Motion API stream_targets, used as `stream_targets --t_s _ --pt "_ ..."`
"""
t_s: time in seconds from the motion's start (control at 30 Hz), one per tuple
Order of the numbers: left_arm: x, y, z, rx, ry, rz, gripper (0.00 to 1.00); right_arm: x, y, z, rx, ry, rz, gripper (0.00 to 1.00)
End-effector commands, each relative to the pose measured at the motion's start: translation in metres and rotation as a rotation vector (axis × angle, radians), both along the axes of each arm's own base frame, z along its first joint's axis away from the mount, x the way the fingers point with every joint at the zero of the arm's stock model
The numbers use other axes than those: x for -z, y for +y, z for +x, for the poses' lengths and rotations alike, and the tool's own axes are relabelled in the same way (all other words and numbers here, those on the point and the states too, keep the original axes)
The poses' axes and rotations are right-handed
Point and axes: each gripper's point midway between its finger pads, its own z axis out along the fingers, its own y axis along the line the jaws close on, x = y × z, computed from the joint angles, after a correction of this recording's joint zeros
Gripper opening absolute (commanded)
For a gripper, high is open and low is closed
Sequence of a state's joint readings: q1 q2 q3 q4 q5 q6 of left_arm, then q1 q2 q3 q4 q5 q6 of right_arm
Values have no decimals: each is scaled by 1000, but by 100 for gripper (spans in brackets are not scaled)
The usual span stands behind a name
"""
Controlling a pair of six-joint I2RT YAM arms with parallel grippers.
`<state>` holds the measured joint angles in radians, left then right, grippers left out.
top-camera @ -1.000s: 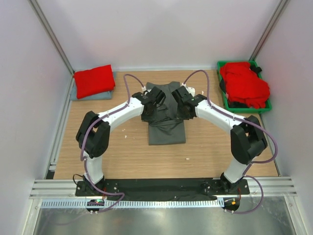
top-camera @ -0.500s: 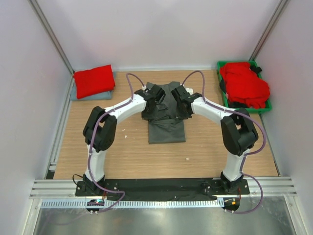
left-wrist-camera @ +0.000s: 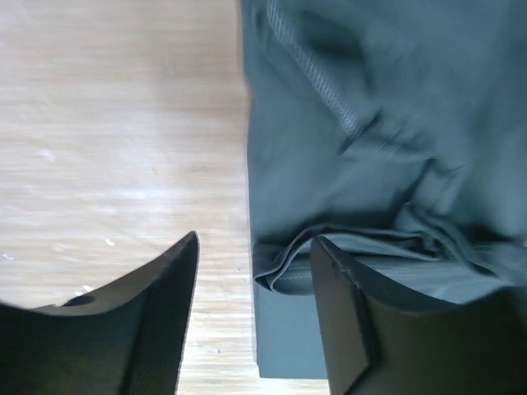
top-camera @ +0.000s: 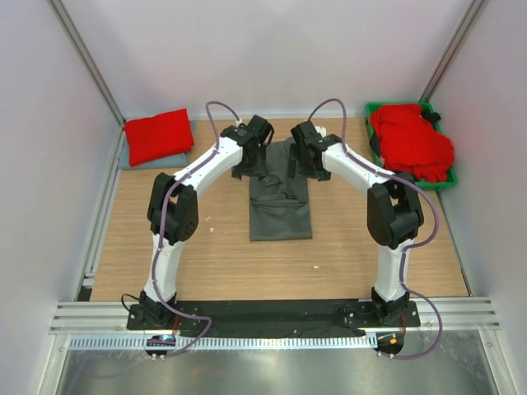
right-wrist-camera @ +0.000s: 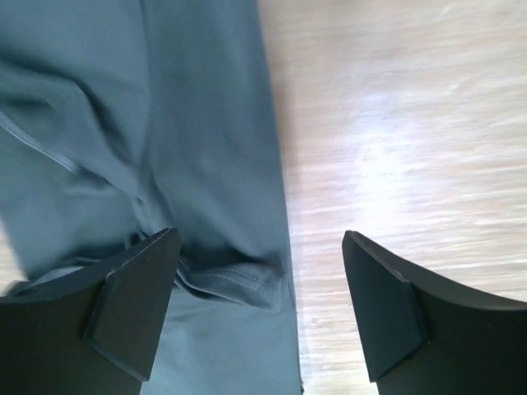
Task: Fold and stack the t-shirts
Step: Fold the tshirt
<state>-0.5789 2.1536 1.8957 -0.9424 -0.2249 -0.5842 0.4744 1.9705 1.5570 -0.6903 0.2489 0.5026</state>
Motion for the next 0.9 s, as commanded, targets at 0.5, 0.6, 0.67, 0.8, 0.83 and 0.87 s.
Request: stream_targets --t_s 0.5,0.6,0.67,0.8,0.83,0.87 --pt "-124 95 -62 17 -299 88 64 -47 45 -106 -144 -43 300 49" --pt "-112 118 -70 16 -301 190 64 -32 62 -114 -168 -11 255 47" --pt "-110 126 -73 22 -288 237 64 -17 65 -113 -160 20 213 46" --pt "-113 131 -72 29 -319 254 64 -4 72 -103 -148 43 155 44" --pt "-109 132 -74 33 -314 261 64 -1 72 -103 -147 54 141 43" --pt "-110 134 -76 29 -313 261 64 -1 74 -97 -144 48 129 42"
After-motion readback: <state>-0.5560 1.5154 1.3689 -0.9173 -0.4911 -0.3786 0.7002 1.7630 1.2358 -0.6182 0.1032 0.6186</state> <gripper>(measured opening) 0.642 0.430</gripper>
